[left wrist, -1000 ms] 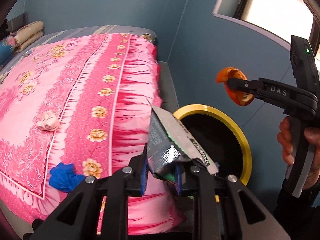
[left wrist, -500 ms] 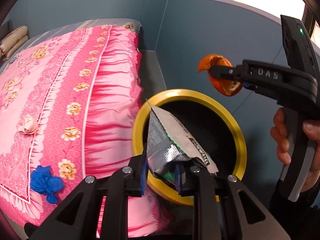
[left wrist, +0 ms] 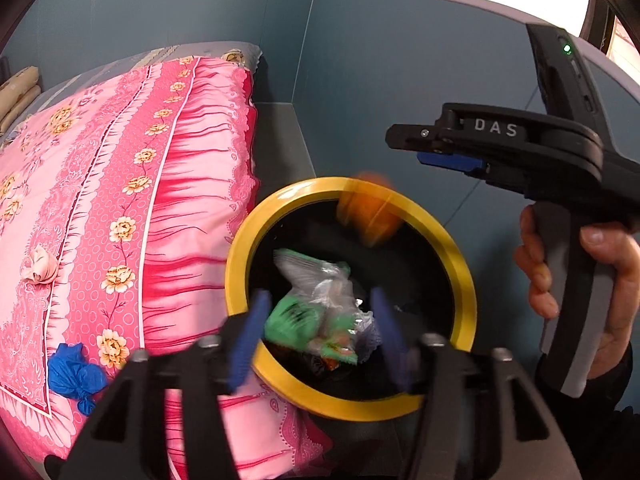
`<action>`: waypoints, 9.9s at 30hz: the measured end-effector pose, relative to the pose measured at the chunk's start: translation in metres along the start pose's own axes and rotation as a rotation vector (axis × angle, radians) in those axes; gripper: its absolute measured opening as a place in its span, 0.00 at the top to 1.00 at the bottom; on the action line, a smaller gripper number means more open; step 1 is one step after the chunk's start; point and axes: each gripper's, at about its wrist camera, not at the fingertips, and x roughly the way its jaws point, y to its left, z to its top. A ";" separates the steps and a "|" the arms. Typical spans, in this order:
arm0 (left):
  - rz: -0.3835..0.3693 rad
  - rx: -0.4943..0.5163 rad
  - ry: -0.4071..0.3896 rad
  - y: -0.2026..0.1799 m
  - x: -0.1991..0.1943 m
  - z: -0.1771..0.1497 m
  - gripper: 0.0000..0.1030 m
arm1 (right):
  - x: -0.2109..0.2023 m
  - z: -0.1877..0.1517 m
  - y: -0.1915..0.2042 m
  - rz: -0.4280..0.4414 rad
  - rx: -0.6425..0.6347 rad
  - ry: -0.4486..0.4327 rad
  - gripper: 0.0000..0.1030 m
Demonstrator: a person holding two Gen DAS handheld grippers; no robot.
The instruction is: Collect trash
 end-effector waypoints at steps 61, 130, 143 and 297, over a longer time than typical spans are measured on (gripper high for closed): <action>0.425 -0.486 -0.128 0.334 -0.059 -0.009 0.09 | 0.105 -0.076 0.242 0.379 -0.496 0.189 0.21; 0.252 -0.480 -0.075 0.386 0.001 -0.017 0.83 | 0.208 -0.165 0.327 0.258 -0.750 0.366 0.85; 0.219 -0.496 -0.172 0.348 -0.054 -0.034 0.84 | 0.164 -0.148 0.296 0.227 -0.686 0.319 0.85; 0.431 -0.316 -0.701 0.089 -0.245 -0.112 0.08 | -0.069 -0.082 0.197 0.135 -0.344 -0.310 0.08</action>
